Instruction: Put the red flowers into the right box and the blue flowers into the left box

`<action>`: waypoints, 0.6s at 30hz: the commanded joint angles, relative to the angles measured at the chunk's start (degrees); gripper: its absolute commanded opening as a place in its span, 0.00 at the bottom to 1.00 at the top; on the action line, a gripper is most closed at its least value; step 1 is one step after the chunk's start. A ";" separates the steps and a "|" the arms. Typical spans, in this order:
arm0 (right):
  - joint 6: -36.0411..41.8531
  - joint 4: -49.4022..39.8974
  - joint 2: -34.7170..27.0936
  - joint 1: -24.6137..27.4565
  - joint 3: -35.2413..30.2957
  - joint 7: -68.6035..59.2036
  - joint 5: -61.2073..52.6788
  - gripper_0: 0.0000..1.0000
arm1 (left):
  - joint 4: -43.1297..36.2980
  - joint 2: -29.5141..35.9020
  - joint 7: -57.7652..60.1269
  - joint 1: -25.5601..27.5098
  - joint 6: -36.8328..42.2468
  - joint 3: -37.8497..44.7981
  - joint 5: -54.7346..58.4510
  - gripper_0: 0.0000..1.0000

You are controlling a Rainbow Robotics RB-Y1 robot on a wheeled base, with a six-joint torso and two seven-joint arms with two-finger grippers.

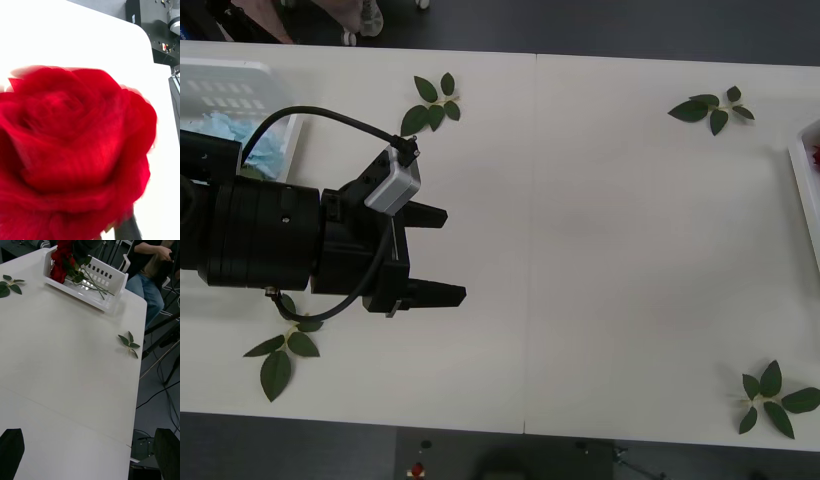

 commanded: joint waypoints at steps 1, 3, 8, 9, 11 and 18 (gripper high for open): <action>0.05 -0.10 -2.43 -1.14 -0.61 0.18 -1.51 0.85 | -0.74 0.38 -0.12 -0.97 -0.23 1.02 -0.42 1.00; 0.05 0.51 -3.14 -1.14 -1.13 0.27 -4.85 0.85 | -0.74 0.38 -0.12 -0.97 -0.23 1.02 -0.42 1.00; 0.22 1.13 -4.54 -1.05 -3.77 7.03 -17.51 0.86 | -0.74 0.38 -0.12 -0.97 -0.23 1.02 -0.42 1.00; 1.28 0.69 -5.07 -1.05 -4.30 10.55 -21.82 0.87 | -0.74 0.38 -0.12 -0.97 -0.23 1.02 -0.42 1.00; 3.65 -0.81 -6.21 -1.05 -4.56 15.56 -27.97 0.88 | -0.74 0.38 -0.12 -0.97 -0.23 1.02 -0.42 1.00; 9.89 -12.93 -12.72 3.60 -7.11 33.67 -45.72 0.92 | -0.74 0.38 -0.12 -0.97 -0.23 1.02 -0.42 1.00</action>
